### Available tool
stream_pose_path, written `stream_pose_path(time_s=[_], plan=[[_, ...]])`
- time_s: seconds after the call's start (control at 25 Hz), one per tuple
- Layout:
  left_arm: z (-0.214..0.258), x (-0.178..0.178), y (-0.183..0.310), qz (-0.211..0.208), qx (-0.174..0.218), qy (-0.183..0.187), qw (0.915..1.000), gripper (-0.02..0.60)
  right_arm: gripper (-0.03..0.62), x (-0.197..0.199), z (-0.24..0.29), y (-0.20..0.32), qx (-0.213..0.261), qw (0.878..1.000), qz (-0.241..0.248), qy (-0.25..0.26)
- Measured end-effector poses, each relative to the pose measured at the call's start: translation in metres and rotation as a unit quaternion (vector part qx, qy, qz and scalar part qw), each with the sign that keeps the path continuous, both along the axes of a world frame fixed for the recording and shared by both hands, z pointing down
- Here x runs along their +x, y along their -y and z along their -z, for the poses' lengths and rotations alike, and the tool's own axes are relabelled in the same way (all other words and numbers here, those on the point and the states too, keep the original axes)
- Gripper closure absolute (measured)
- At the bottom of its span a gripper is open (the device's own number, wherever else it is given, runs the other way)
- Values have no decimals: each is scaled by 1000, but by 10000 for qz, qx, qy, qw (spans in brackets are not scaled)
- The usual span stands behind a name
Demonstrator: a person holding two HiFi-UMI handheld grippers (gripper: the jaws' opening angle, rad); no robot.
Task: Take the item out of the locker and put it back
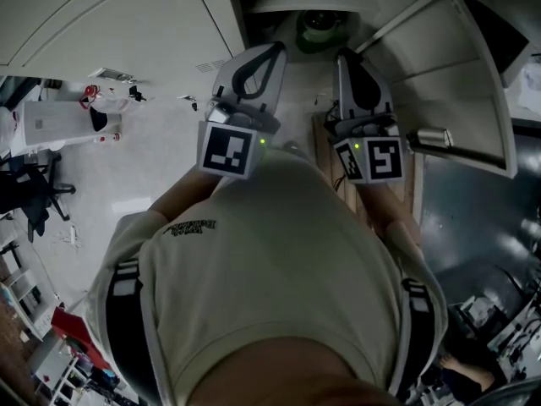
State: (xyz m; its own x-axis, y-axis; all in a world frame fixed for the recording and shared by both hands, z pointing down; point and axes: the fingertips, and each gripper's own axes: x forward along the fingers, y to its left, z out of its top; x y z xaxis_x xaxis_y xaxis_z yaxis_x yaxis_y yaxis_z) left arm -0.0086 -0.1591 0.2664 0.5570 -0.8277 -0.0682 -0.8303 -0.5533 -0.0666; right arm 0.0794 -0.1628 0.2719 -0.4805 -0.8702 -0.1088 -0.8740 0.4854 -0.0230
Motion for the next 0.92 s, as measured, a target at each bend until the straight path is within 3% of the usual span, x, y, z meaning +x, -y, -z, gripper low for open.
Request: stream_pose_path(time_s=[0.92], plan=[[19, 3, -3, -70, 199, -147, 9997, 566, 594, 3, 11, 2, -20, 9998, 123, 126]])
